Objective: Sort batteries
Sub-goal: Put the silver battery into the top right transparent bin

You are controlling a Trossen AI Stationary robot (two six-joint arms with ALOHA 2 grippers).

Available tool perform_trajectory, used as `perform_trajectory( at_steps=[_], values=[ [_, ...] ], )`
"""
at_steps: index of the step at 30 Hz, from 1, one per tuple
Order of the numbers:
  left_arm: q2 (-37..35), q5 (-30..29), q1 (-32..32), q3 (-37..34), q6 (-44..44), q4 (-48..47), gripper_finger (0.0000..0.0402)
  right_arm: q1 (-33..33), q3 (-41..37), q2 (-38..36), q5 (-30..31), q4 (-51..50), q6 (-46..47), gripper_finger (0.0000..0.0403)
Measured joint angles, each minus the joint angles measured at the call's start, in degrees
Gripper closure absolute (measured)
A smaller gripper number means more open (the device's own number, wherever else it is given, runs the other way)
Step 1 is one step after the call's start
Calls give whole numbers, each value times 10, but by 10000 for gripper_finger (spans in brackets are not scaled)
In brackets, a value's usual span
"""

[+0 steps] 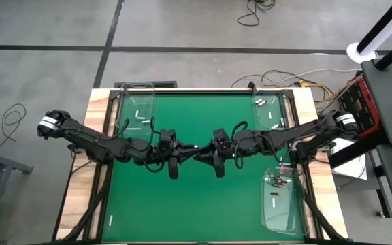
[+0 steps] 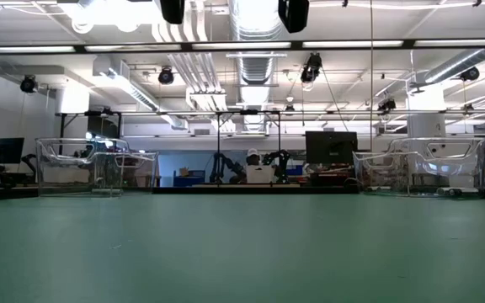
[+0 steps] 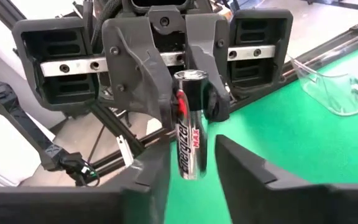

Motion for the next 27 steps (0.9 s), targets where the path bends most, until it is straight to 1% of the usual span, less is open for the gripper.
perform_trajectory(
  at_steps=[3, 5, 7, 11, 12, 15, 17, 19, 20, 22, 24, 27],
  values=[
    [-1, 0, 0, 0, 2, -2, 372, 0, 0, 0, 0, 0, 1, 261],
    [-4, 0, 0, 0, 4, 0, 372, 0, 0, 0, 0, 1, 0, 268],
    [-4, 0, 0, 0, 4, -2, 372, -2, 0, 0, 0, 1, 0, 291],
    [-4, -1, 0, 0, 2, -7, 372, -4, 0, 0, -1, 3, -12, 360],
    [-4, -1, 0, 0, 2, -6, 370, -5, 0, 0, -1, 3, -17, 362],
    [-5, -1, 0, 0, 0, -15, 353, -10, 0, -1, -4, 0, -9, 362],
    [-13, -1, 1, 0, 2, -35, 330, -16, 0, -3, -6, -3, 3, 362],
    [-33, 4, 0, 0, 4, -77, 301, -24, 0, -14, -4, -15, 6, 362],
    [-47, 7, 0, 0, 4, -106, 287, -30, 2, -23, -3, -36, 12, 362],
    [-84, 9, -1, 0, 4, -183, 260, -45, 21, -46, -1, -129, 20, 362],
    [-128, 15, -1, 0, 4, -274, 236, -63, 50, -71, 0, -282, 16, 362],
    [-190, 31, -3, 0, -7, -404, 213, -101, 108, -96, 0, -520, -11, 362]
  ],
)
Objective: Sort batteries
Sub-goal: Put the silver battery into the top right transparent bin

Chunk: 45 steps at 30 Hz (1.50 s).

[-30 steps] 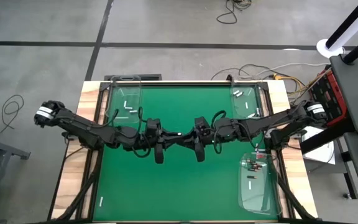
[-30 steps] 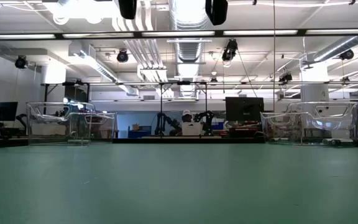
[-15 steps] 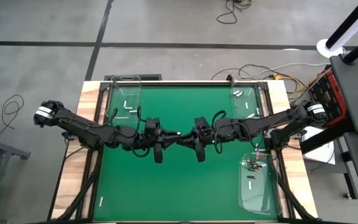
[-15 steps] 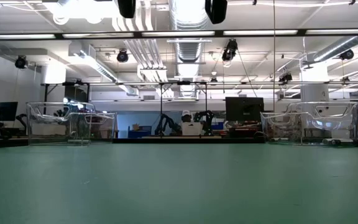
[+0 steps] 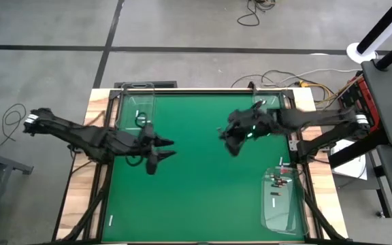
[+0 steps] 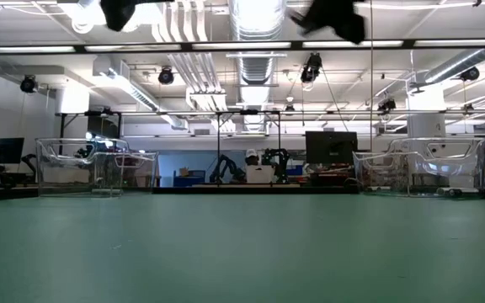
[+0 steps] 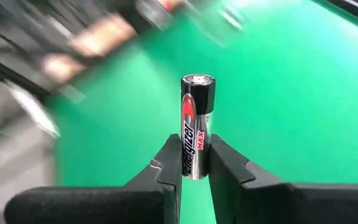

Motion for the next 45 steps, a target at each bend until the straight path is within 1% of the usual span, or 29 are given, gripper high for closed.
perform_trajectory(
  at_steps=[3, 6, 8, 10, 14, 16, 18, 21, 23, 26, 28, 31, 33, 38, 41, 45],
  values=[
    [-52, 14, -2, 0, -19, -99, 207, -59, 55, -12, 1, -210, -49, 362],
    [-92, 14, -2, -4, -28, -163, 208, -130, 81, -12, 14, -375, -149, 362],
    [-112, 12, -2, -7, -29, -183, 211, -172, 84, -3, 43, -454, -218, 362],
    [-128, 3, -2, -13, -29, -196, 214, -210, 83, 11, 61, -496, -286, 362],
    [-147, -2, -2, -21, -29, -218, 219, -267, 63, 39, 66, -485, -453, 362],
    [-151, -2, -2, -22, -33, -239, 222, -292, 51, 57, 83, -475, -524, 362],
    [-154, 2, -3, -22, -46, -263, 224, -319, 38, 77, 95, -463, -565, 362],
    [-158, 13, -4, -22, -63, -299, 227, -360, 16, 100, 100, -431, -597, 362],
    [-162, 14, -6, -22, -68, -322, 228, -382, 1, 113, 120, -403, -602, 362],
    [-171, 14, -8, -22, -69, -348, 231, -402, -19, 127, 186, -364, -609, 362],
    [-178, 14, -8, -22, -63, -366, 231, -409, -33, 133, 214, -338, -617, 362],
    [-192, 9, -8, -22, -58, -395, 231, -417, -58, 139, 216, -309, -626, 362],
    [-201, -5, -8, -22, -57, -408, 231, -421, -80, 141, 219, -289, -624, 362],
    [-224, -56, -7, -22, -44, -417, 231, -423, -139, 146, 268, -246, -599, 362],
    [-240, -75, -7, -22, -44, -420, 231, -422, -170, 146, 300, -215, -591, 362],
    [-258, -110, -7, -22, -54, -422, 231, -424, -204, 146, 297, -175, -574, 362]
  ],
)
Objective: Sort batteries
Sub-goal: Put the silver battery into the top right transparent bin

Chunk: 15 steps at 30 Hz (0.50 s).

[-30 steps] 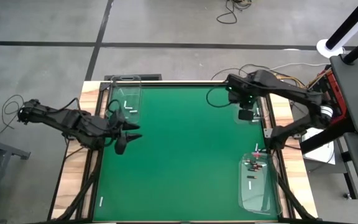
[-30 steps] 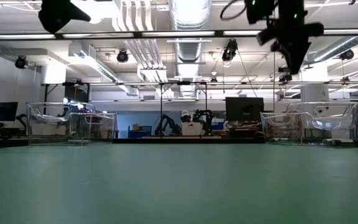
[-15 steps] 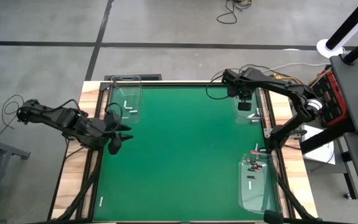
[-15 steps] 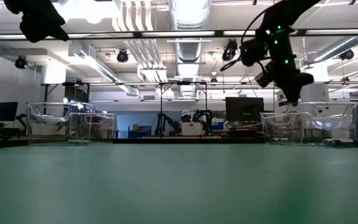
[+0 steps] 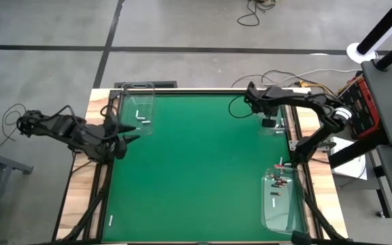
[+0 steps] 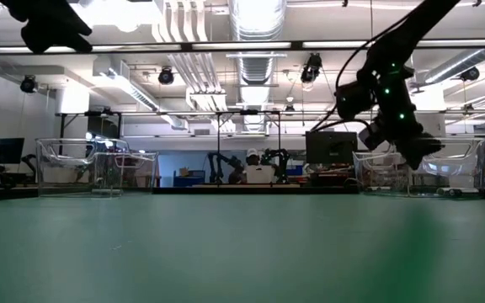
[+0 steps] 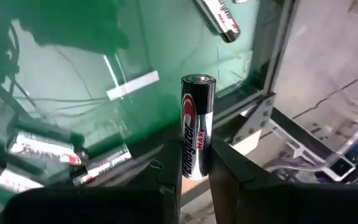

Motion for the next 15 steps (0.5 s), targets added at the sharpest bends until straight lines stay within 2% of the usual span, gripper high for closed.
perform_trajectory(
  at_steps=[4, 9, 15],
  values=[
    [-14, -32, 0, 0, 0, 0, 231, -5, -26, 0, -43, 29, -5, 362],
    [-25, -45, 0, 0, -10, 0, 231, -24, -48, 0, -97, 60, 12, 362],
    [-25, -45, 0, 0, -11, 0, 231, -36, -58, -1, -131, 92, -11, 356]
  ],
)
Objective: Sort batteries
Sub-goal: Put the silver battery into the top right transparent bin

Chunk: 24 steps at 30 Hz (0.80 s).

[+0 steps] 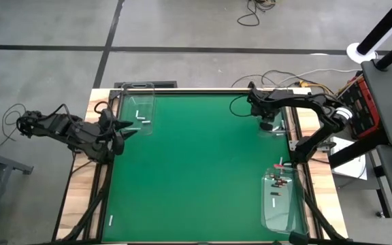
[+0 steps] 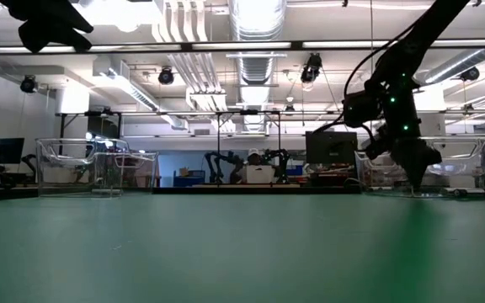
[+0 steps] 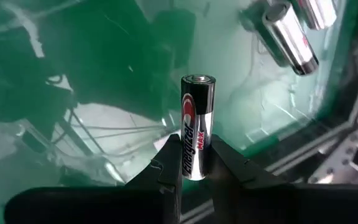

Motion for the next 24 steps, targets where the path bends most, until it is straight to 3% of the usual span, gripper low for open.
perform_trajectory(
  at_steps=[11, 16, 20, 24],
  values=[
    [-1, 5, 0, 0, 1, 0, 231, -14, -13, -1, -22, 30, -25, 332],
    [8, 111, 0, 0, -5, -18, 231, -14, -14, -1, -22, 41, -35, 320],
    [27, 175, 0, -11, -57, -62, 231, -14, -15, 0, -20, 46, -44, 311],
    [41, 218, 0, -26, -104, -87, 231, -10, -15, -8, 40, 49, -47, 300]
  ],
)
